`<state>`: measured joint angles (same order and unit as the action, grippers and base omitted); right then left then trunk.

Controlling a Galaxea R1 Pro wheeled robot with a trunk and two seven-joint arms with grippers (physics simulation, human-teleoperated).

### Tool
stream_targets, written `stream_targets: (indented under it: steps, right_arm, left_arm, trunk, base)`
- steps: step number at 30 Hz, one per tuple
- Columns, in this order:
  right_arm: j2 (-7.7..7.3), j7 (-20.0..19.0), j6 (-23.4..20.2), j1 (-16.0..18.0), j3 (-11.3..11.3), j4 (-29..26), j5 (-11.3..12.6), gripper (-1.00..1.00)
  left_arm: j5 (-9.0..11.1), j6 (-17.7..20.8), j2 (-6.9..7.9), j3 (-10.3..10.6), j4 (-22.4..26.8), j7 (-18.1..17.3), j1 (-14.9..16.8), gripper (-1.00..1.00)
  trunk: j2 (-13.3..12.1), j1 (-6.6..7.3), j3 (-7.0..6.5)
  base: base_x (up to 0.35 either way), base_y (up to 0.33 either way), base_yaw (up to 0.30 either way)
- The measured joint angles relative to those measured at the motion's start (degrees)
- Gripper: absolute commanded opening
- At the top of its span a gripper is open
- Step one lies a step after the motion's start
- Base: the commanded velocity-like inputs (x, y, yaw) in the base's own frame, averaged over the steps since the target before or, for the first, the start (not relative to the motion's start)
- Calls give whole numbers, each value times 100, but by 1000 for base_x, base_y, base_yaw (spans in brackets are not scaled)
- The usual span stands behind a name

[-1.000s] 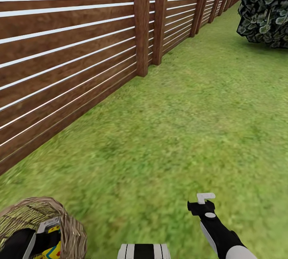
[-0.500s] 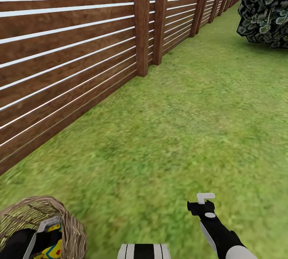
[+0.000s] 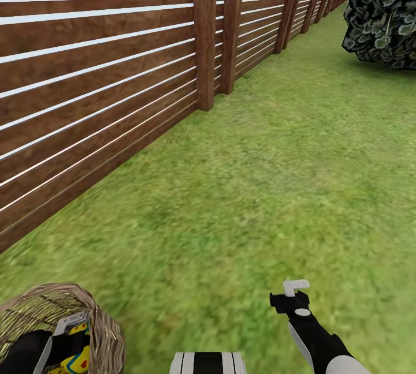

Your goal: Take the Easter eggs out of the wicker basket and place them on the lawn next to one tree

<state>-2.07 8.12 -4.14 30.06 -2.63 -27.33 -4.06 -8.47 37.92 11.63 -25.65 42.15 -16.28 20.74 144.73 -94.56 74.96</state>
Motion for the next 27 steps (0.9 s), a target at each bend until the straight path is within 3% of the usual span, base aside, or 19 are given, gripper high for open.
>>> stream_targets:
  steps: [14,15,17,19,27]
  right_arm:
    - [0,0,0,0,0,0,0,100]
    - [0,0,0,0,0,0,0,100]
    - [0,0,0,0,0,0,0,100]
    - [0,0,0,0,0,0,0,100]
    - [45,0,5,0,-16,191,-6,100]
  left_arm:
    - [-46,-11,-14,0,-7,3,2,-100]
    - [-65,-13,-20,5,-11,6,-2,-100]
    - [84,25,-25,13,-11,4,-3,-100]
    - [66,46,-19,16,-12,9,-3,-100]
    - [195,51,-18,13,-10,12,-4,-100]
  trunk:
    - [0,1,0]
    - [-1,2,-21]
    - [-4,7,-66]
    - [-7,12,-110]
    - [-18,30,-287]
  base:
    - [0,0,0]
    - [0,0,0]
    - [0,0,0]
    - [-92,0,0]
    - [-285,0,0]
